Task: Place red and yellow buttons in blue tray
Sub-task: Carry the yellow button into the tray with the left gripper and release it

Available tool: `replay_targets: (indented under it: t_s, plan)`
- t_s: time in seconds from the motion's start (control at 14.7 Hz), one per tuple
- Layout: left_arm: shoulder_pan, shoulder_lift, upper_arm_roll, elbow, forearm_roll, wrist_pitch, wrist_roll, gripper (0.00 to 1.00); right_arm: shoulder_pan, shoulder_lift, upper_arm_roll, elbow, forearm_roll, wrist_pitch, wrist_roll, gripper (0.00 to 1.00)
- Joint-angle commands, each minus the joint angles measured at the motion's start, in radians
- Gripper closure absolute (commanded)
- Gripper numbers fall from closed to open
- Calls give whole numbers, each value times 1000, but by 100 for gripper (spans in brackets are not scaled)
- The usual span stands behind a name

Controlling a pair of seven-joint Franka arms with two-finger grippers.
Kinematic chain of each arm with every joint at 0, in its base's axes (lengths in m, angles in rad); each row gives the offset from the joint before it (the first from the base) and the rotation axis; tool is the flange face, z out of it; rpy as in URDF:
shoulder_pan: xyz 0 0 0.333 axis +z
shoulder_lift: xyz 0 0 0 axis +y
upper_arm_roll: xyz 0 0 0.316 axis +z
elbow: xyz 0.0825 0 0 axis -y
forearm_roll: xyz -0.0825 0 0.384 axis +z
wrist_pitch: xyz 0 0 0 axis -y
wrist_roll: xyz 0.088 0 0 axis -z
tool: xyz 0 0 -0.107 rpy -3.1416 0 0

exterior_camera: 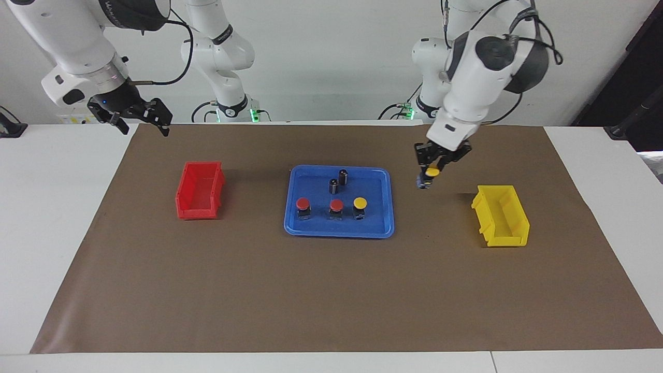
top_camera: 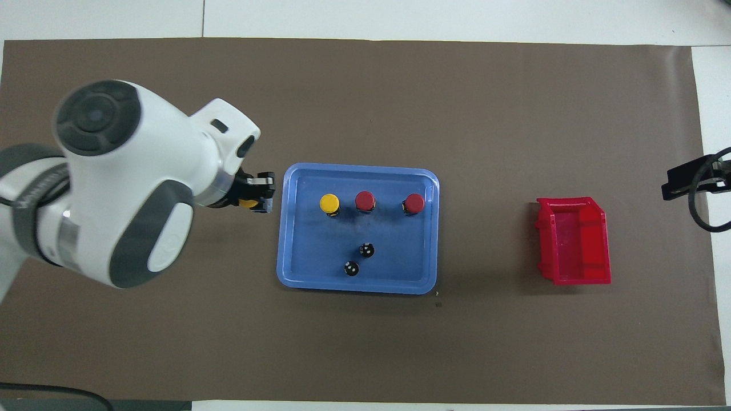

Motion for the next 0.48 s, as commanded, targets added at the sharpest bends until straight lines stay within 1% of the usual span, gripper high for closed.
replay_targets:
  t_s: [0.0, 0.14, 0.34, 0.41]
  plan:
    - [-13, 28, 17, -51, -17, 84, 5, 98, -2, -15, 1, -21, 3, 10, -6, 0]
    - [-14, 38, 17, -68, -24, 129, 24, 98, -2, -15, 1, -21, 3, 8, -6, 0]
    - [-14, 110, 16, -66, -27, 201, 25, 98, -2, -15, 1, -21, 3, 8, -6, 0]
    - [-14, 121, 16, -68, -27, 210, 27, 98, -2, -15, 1, -21, 3, 10, -6, 0]
